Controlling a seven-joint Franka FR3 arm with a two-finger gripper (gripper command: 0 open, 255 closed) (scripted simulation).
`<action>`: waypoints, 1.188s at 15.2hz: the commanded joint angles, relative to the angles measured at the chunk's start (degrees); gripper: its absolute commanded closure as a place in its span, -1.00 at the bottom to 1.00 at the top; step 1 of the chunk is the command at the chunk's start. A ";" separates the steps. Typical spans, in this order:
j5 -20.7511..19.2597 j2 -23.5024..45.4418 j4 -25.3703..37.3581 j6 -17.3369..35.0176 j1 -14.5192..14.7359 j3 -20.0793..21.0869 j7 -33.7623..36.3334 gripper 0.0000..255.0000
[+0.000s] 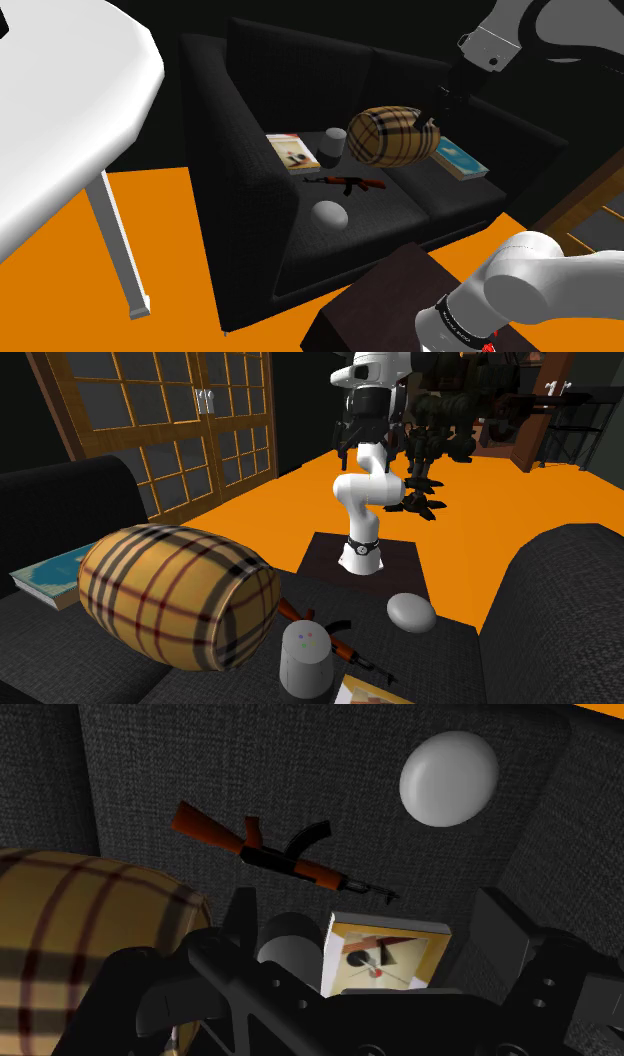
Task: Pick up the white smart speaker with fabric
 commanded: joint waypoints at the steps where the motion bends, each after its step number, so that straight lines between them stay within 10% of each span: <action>1: 0.00 0.00 0.00 0.00 0.00 0.00 0.00 -1.00; 18: -5.43 42.01 25.97 5.58 2.77 -4.57 -20.41 -1.00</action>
